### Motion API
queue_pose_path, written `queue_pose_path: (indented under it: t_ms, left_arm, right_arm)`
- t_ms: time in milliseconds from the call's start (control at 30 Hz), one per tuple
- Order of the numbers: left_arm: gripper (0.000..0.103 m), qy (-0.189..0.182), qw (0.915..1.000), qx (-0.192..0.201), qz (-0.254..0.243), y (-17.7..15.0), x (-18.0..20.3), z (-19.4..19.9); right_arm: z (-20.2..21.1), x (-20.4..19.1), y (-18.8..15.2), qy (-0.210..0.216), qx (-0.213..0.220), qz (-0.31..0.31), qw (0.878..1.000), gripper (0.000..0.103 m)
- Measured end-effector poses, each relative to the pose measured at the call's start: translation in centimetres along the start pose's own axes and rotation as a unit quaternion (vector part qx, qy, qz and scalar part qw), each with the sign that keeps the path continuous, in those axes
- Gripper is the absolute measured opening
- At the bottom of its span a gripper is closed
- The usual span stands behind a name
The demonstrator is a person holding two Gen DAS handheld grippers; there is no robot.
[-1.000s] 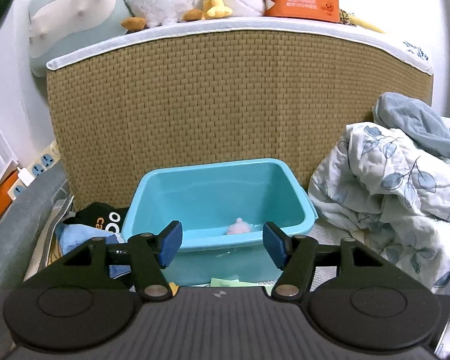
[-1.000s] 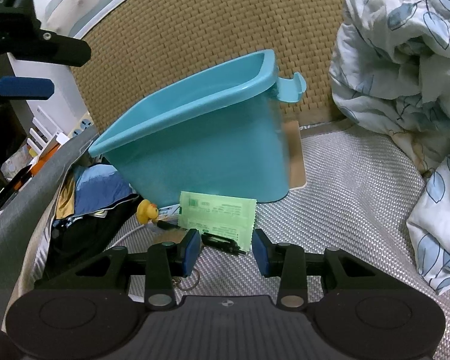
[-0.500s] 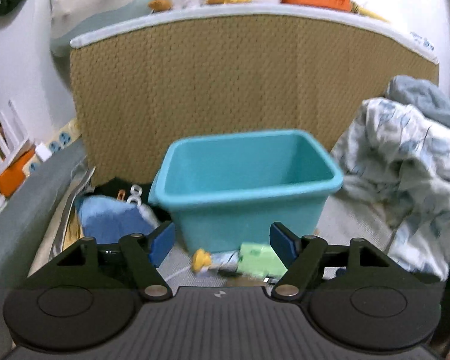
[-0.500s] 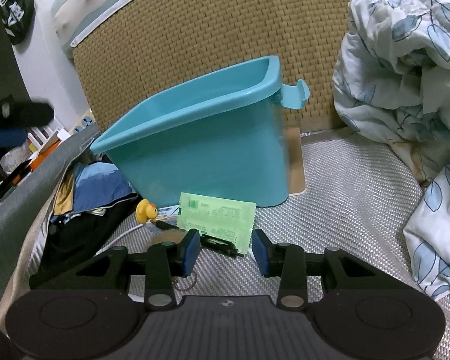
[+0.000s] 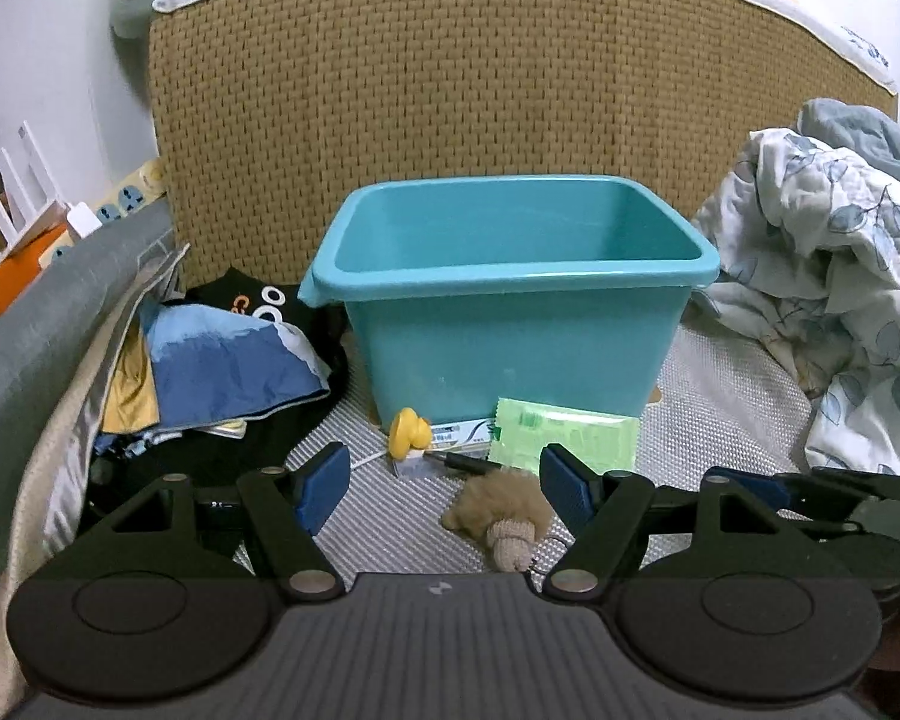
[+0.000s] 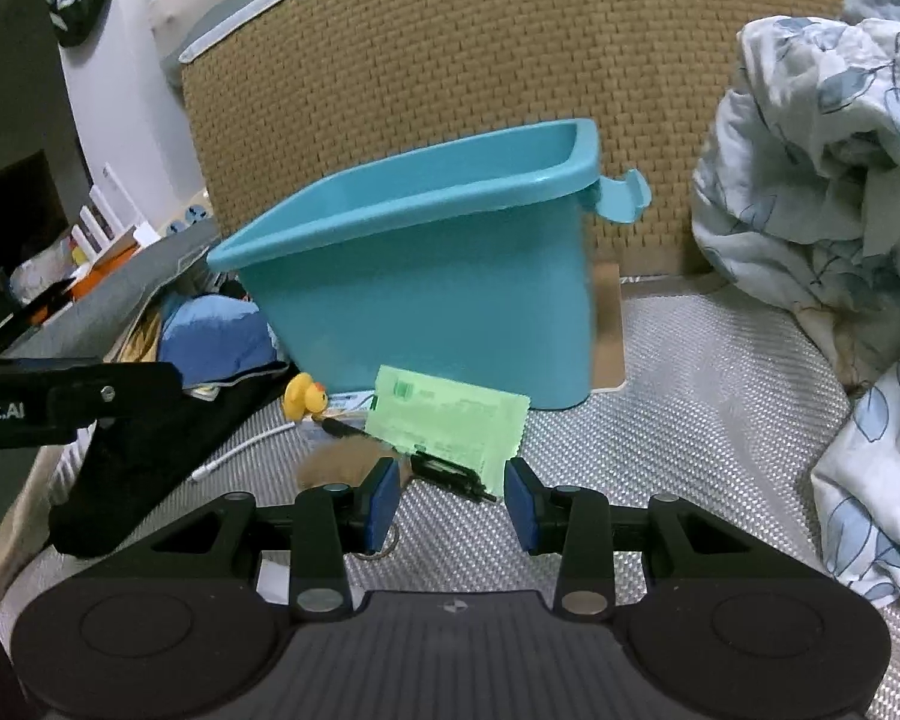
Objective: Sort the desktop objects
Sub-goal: 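Move the right gripper to the brown plush keychain and grasp it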
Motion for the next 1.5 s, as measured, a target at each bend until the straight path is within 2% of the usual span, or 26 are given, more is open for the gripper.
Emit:
queue_pose_path:
  t_ms: [400,633,867,1133,1233,1400,1500]
  left_arm:
    - [0.076,-0.011,0.9998,0.005,0.018,-1.1,-0.3,-0.9]
    - [0.076,-0.01,0.9997,0.01,0.022,-1.4,-0.7,-1.6]
    - [0.076,-0.017,0.9994,0.0,0.031,-1.8,-1.4,-2.7]
    - [0.079,-0.013,0.9997,-0.01,0.016,-2.6,-2.4,-4.0]
    - [0.079,-0.014,0.9994,-0.021,0.025,-2.9,-3.0,-4.6]
    - [0.079,-0.019,0.9993,-0.025,0.02,-2.9,-3.1,-5.2]
    - [0.079,-0.015,0.9994,-0.026,0.019,-2.9,-3.5,-5.5]
  right_arm:
    - [-1.5,-0.7,-0.6,-0.038,0.002,0.05,0.998,0.042]
    - [-2.4,-0.8,-1.1,-0.032,-0.003,0.048,0.998,0.042]
    - [-3.2,-2.0,-1.2,-0.042,-0.007,0.082,0.996,0.042]
    - [-4.6,-3.2,-1.5,-0.031,-0.019,0.119,0.992,0.042]
    - [-4.9,-3.7,-1.4,-0.044,-0.018,0.148,0.988,0.042]
    - [-5.2,-3.5,-1.2,-0.034,-0.019,0.137,0.99,0.042]
    - [-5.1,-3.4,-1.1,0.003,-0.02,0.109,0.994,0.042]
Point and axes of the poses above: each gripper's, at about its wrist camera, not at the fingertips, and z roughly against the way its jaws point, x to its right, y to its top, the point moved 2 cm from there along -z, roughly the way its jaws point
